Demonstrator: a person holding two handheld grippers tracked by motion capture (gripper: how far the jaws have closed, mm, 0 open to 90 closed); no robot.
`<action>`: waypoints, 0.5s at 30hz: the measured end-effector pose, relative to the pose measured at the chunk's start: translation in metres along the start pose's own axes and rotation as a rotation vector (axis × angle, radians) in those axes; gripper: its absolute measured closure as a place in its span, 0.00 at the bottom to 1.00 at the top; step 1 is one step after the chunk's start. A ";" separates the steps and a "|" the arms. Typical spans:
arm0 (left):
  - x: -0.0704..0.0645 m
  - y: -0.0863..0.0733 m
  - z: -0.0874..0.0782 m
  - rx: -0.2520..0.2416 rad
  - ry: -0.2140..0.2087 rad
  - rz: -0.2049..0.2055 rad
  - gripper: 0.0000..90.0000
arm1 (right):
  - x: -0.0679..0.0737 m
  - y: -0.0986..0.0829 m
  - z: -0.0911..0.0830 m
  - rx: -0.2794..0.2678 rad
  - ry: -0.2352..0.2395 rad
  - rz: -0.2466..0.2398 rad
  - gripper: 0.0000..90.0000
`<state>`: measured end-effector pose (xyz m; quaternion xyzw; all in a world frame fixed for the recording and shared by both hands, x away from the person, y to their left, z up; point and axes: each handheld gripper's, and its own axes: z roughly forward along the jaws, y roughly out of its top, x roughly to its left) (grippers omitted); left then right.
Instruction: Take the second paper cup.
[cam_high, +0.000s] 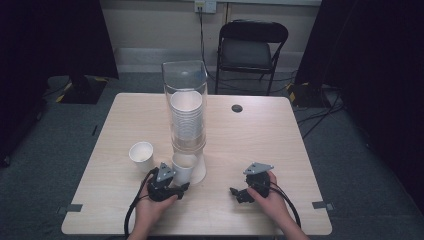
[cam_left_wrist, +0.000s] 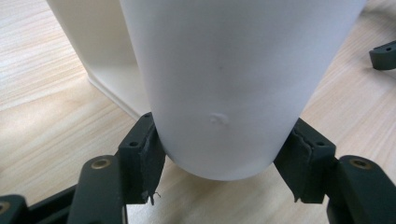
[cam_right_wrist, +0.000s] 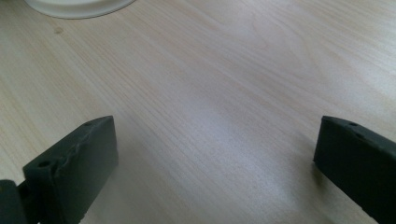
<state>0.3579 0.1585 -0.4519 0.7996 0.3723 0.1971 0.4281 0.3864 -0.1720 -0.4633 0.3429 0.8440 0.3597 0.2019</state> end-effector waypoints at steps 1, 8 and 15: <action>0.000 -0.001 -0.001 0.007 0.001 0.004 0.42 | 0.000 0.000 0.000 0.000 0.000 0.000 0.00; 0.010 -0.011 -0.007 0.024 0.017 0.000 0.42 | 0.000 0.000 0.000 0.000 0.001 0.001 0.00; 0.021 -0.021 -0.015 0.039 0.043 -0.011 0.42 | 0.000 0.000 0.000 0.000 0.001 0.000 0.00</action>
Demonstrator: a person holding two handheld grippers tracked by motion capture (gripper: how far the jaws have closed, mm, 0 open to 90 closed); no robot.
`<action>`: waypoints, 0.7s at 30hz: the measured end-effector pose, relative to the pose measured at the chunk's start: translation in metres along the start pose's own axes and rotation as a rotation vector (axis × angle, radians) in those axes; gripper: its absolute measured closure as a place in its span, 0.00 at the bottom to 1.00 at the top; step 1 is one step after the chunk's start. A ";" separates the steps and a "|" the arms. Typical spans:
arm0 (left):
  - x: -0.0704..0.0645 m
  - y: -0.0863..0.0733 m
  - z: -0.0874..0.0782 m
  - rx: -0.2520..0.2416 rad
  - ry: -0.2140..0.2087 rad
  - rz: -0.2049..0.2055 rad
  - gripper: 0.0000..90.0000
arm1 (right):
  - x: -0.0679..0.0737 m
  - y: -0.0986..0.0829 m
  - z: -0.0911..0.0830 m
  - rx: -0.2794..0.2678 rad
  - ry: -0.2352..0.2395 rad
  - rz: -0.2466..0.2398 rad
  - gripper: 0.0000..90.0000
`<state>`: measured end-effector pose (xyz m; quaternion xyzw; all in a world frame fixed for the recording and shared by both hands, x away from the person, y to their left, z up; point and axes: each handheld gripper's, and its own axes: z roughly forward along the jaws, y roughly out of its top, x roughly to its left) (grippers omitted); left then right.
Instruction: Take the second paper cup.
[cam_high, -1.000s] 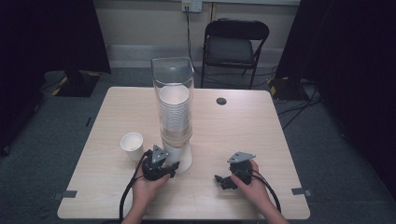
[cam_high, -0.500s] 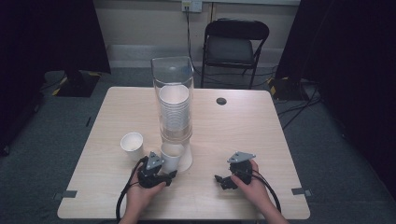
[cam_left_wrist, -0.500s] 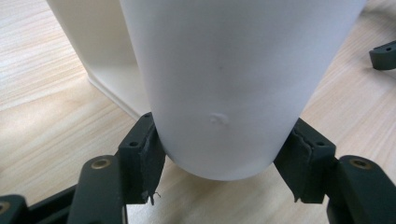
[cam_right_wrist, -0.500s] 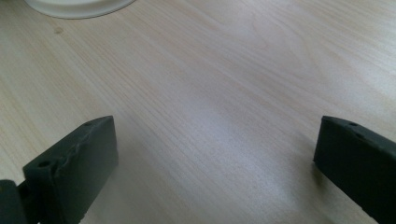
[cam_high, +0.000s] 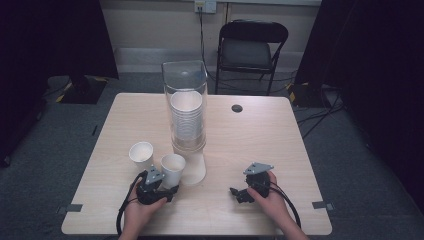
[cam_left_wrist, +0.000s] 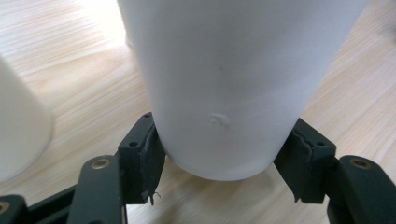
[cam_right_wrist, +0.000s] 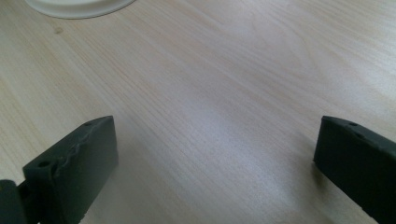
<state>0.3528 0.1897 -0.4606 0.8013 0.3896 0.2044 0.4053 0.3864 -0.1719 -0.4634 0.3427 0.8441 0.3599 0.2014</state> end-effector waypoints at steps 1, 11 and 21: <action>0.001 -0.001 0.000 -0.004 0.001 -0.003 0.42 | 0.000 0.000 0.000 0.000 0.000 0.000 0.00; 0.006 -0.005 -0.005 0.007 0.015 -0.003 0.42 | 0.000 0.000 0.000 0.000 0.000 0.001 0.00; 0.012 -0.012 -0.005 0.013 0.021 -0.023 0.42 | 0.000 0.000 0.000 0.000 0.000 0.000 0.00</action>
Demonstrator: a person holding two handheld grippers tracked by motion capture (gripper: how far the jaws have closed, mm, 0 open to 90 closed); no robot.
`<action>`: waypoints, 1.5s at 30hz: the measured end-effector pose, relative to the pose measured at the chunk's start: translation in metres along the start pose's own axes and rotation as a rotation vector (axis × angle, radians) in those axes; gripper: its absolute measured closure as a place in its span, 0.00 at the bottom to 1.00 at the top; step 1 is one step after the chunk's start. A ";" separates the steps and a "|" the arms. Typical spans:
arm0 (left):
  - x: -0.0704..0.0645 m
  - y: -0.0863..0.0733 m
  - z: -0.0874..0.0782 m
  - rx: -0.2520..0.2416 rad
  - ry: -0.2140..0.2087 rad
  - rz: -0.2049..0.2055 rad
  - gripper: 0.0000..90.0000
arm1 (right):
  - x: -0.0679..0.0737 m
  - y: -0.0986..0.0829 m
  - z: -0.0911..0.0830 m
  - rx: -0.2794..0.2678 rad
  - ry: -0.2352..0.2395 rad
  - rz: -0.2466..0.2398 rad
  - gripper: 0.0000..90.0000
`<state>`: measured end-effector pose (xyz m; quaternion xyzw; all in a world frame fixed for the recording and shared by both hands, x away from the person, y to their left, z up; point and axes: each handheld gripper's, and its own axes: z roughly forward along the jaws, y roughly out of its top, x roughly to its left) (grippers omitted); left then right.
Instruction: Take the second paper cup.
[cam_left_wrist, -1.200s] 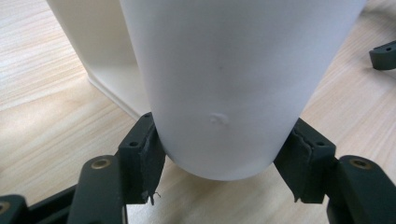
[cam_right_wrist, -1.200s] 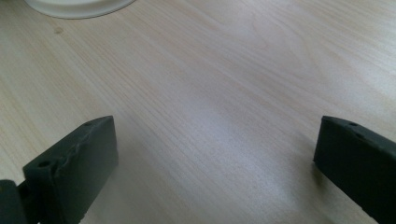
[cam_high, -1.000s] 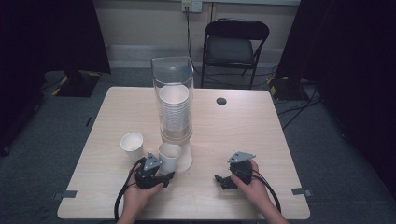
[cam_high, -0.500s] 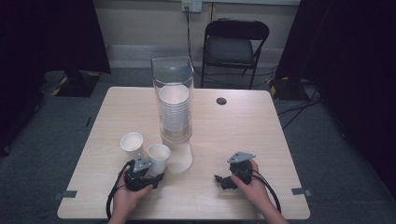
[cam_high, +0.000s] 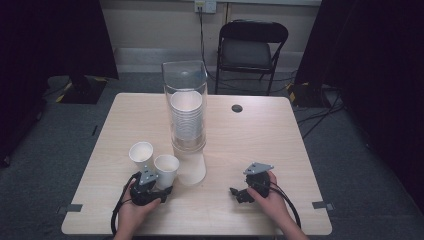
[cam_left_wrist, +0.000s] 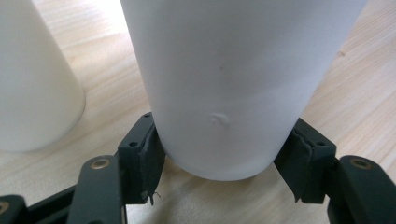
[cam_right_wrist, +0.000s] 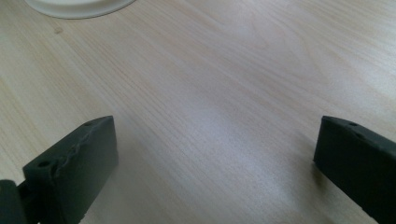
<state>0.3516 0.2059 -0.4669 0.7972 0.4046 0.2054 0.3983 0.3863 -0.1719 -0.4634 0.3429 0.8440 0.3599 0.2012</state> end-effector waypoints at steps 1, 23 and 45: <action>0.000 -0.001 0.001 -0.010 -0.001 -0.006 0.41 | 0.000 0.000 0.000 0.000 0.000 0.000 0.00; -0.005 -0.005 -0.003 -0.011 -0.014 0.049 0.41 | 0.000 0.000 0.000 0.000 -0.001 0.004 0.00; -0.063 0.023 0.019 -0.071 -0.183 0.186 0.41 | 0.033 0.087 -0.054 -0.151 0.175 -0.033 0.35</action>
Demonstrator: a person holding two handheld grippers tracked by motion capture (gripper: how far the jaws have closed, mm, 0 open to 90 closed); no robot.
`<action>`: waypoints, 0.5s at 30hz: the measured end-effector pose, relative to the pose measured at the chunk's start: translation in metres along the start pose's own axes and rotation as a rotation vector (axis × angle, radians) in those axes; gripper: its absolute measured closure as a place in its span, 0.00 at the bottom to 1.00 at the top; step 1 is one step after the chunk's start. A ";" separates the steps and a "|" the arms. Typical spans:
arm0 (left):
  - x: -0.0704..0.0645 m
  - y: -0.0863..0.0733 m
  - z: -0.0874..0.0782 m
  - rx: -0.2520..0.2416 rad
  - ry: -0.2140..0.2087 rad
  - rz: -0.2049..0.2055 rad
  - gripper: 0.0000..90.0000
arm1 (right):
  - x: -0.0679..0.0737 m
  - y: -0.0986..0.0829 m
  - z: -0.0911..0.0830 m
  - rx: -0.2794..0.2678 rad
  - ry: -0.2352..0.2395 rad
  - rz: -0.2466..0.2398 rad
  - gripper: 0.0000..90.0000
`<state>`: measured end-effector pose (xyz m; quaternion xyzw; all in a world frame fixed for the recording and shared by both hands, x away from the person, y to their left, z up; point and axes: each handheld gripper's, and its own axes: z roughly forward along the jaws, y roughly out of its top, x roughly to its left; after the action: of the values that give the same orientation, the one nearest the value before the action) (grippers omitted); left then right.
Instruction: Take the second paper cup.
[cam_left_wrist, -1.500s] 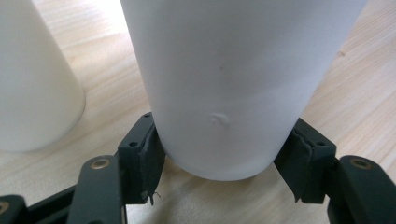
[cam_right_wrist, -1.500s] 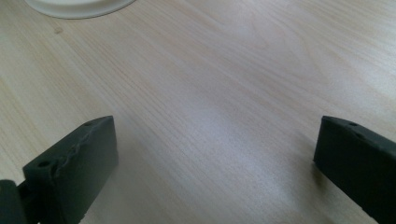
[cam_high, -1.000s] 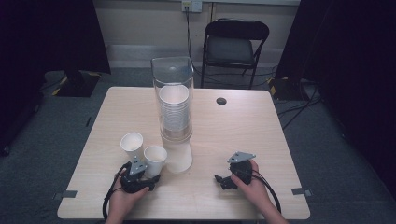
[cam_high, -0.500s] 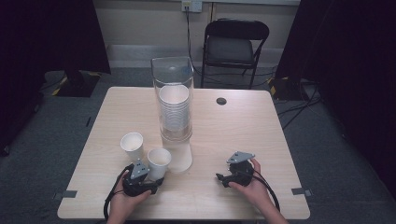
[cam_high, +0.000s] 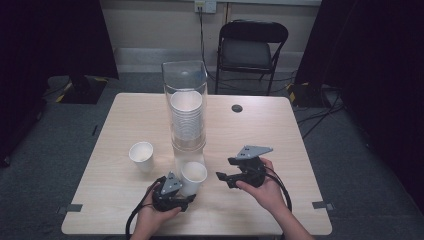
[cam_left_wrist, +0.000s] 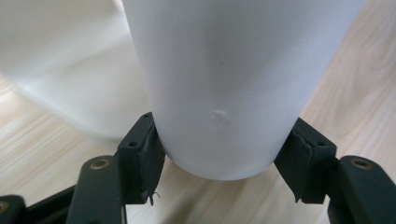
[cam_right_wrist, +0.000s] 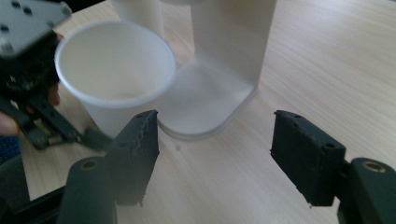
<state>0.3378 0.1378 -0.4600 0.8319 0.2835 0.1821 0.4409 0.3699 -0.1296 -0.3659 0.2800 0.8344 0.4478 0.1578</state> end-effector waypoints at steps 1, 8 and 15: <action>-0.003 0.003 0.002 0.001 -0.008 0.010 0.41 | 0.001 0.003 0.001 -0.005 0.001 -0.001 0.36; -0.011 0.014 0.010 -0.006 -0.027 0.042 0.41 | 0.008 0.014 0.007 0.002 0.053 0.010 0.44; -0.017 0.017 0.019 -0.002 -0.030 0.073 0.41 | 0.010 0.010 0.023 0.073 0.100 0.013 0.74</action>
<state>0.3405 0.1080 -0.4572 0.8438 0.2463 0.1861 0.4390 0.3768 -0.1037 -0.3698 0.2684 0.8551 0.4315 0.1027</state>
